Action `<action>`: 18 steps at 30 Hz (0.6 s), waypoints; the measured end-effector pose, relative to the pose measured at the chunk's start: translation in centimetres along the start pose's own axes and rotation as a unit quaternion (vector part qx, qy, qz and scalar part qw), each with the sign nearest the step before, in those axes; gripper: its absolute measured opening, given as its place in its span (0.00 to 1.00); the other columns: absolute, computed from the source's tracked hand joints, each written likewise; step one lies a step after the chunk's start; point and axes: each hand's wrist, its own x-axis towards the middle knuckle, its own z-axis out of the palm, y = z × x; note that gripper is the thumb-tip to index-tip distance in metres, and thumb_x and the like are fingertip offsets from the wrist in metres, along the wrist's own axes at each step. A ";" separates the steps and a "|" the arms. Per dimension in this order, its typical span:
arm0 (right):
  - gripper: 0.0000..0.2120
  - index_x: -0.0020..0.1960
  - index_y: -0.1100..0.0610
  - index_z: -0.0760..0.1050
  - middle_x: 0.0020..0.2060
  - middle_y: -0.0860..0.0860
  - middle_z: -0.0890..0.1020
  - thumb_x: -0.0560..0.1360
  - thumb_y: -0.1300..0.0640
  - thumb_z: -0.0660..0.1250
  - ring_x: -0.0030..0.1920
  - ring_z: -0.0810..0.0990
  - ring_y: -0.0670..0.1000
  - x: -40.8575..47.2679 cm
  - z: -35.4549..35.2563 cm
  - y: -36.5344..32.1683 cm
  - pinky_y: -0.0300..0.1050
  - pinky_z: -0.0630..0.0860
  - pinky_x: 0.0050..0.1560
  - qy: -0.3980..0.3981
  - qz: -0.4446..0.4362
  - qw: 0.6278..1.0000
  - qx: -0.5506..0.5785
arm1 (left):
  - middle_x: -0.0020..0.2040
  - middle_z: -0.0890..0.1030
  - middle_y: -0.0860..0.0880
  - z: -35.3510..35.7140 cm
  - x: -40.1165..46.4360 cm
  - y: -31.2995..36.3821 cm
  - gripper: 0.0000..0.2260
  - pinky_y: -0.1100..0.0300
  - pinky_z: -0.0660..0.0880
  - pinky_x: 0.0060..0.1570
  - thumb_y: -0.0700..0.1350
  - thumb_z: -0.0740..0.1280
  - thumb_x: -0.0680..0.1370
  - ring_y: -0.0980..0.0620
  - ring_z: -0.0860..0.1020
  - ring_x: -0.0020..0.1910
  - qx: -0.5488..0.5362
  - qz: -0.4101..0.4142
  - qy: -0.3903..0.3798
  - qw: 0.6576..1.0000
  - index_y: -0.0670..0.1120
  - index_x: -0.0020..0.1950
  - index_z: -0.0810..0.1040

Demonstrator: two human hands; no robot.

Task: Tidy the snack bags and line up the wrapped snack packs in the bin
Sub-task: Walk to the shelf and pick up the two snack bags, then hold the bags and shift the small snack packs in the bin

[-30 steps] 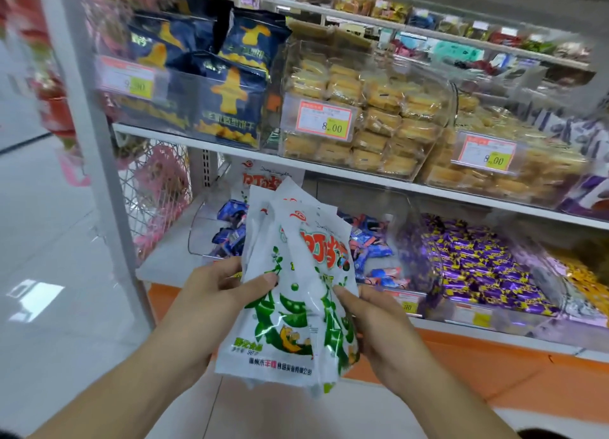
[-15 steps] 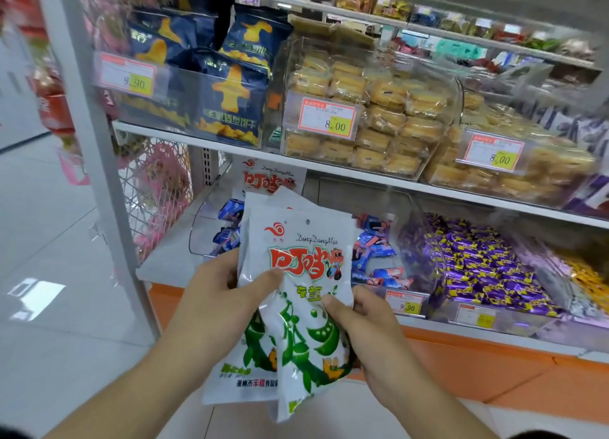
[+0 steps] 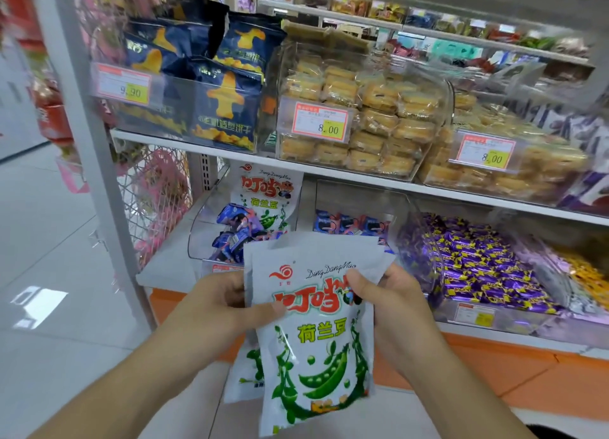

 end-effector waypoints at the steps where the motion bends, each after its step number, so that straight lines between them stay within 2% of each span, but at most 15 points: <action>1: 0.10 0.56 0.61 0.83 0.51 0.59 0.89 0.77 0.70 0.69 0.52 0.88 0.60 0.0 0.0 0.1 0.51 0.84 0.48 0.006 -0.012 1.000 -0.022 | 0.50 0.90 0.47 -0.4 0.0 0.2 0.09 0.56 0.84 0.52 0.36 0.77 0.73 0.48 0.89 0.51 0.010 0.011 0.012 1.000 0.45 0.52 0.89; 4: 0.11 0.52 0.58 0.85 0.47 0.57 0.89 0.75 0.71 0.72 0.48 0.89 0.58 -0.3 0.5 0.4 0.52 0.84 0.47 0.006 -0.032 0.994 -0.107 | 0.44 0.90 0.45 -2.1 0.2 1.0 0.10 0.62 0.84 0.43 0.34 0.80 0.70 0.48 0.89 0.44 0.072 0.062 0.041 0.995 0.43 0.49 0.88; 5: 0.10 0.49 0.57 0.86 0.45 0.56 0.90 0.74 0.70 0.73 0.46 0.89 0.56 -0.4 0.7 0.5 0.54 0.84 0.47 0.000 -0.038 0.989 -0.141 | 0.43 0.90 0.46 -2.6 0.2 1.2 0.11 0.63 0.84 0.43 0.34 0.81 0.69 0.49 0.89 0.42 0.096 0.071 0.050 0.992 0.43 0.49 0.88; 7: 0.09 0.48 0.56 0.86 0.42 0.53 0.90 0.74 0.69 0.75 0.44 0.89 0.52 -0.9 1.7 0.6 0.53 0.85 0.48 -0.022 -0.038 0.978 -0.202 | 0.44 0.90 0.47 -3.4 0.6 1.0 0.13 0.55 0.85 0.50 0.38 0.83 0.67 0.49 0.89 0.44 0.148 0.063 0.044 0.986 0.49 0.49 0.88; 8: 0.08 0.48 0.56 0.85 0.42 0.52 0.90 0.75 0.67 0.75 0.44 0.89 0.51 -1.1 2.4 0.7 0.54 0.85 0.50 -0.038 -0.030 0.974 -0.223 | 0.45 0.90 0.49 -3.6 0.8 0.8 0.13 0.49 0.85 0.51 0.41 0.84 0.68 0.50 0.89 0.45 0.184 0.048 0.025 0.981 0.52 0.49 0.87; 10: 0.07 0.47 0.54 0.86 0.43 0.51 0.90 0.75 0.66 0.75 0.45 0.89 0.53 -1.3 3.7 1.2 0.59 0.84 0.53 -0.066 -0.008 0.967 -0.248 | 0.46 0.89 0.54 -3.4 1.3 0.7 0.11 0.45 0.85 0.49 0.50 0.82 0.69 0.52 0.88 0.46 0.267 0.039 -0.034 0.962 0.55 0.49 0.86; 12: 0.06 0.47 0.53 0.85 0.43 0.53 0.89 0.74 0.63 0.77 0.46 0.88 0.56 -1.1 5.1 1.8 0.63 0.83 0.54 -0.075 0.000 0.964 -0.255 | 0.45 0.88 0.59 -3.2 2.0 0.7 0.08 0.50 0.85 0.45 0.54 0.80 0.71 0.57 0.87 0.44 0.338 0.061 -0.051 0.938 0.59 0.48 0.85; 14: 0.05 0.50 0.54 0.85 0.44 0.54 0.89 0.74 0.60 0.78 0.48 0.88 0.59 -0.5 6.0 2.4 0.65 0.82 0.55 -0.087 0.010 0.961 -0.262 | 0.40 0.86 0.64 -3.9 2.8 0.9 0.08 0.61 0.83 0.39 0.52 0.80 0.72 0.66 0.84 0.37 0.371 0.069 -0.043 0.925 0.65 0.43 0.84; 16: 0.08 0.54 0.53 0.85 0.47 0.51 0.89 0.75 0.59 0.77 0.51 0.88 0.53 0.6 6.6 2.5 0.59 0.83 0.59 -0.122 0.037 0.960 -0.249 | 0.36 0.85 0.67 -5.2 3.4 1.2 0.12 0.66 0.80 0.35 0.50 0.81 0.72 0.68 0.81 0.31 0.372 0.053 -0.035 0.926 0.69 0.41 0.85; 18: 0.11 0.57 0.52 0.84 0.48 0.44 0.89 0.76 0.60 0.76 0.52 0.87 0.42 2.0 7.3 1.7 0.44 0.83 0.56 -0.152 0.046 0.958 -0.239 | 0.38 0.85 0.69 -7.0 3.9 1.0 0.13 0.62 0.82 0.43 0.52 0.81 0.71 0.69 0.82 0.35 0.394 0.048 -0.015 0.918 0.73 0.42 0.84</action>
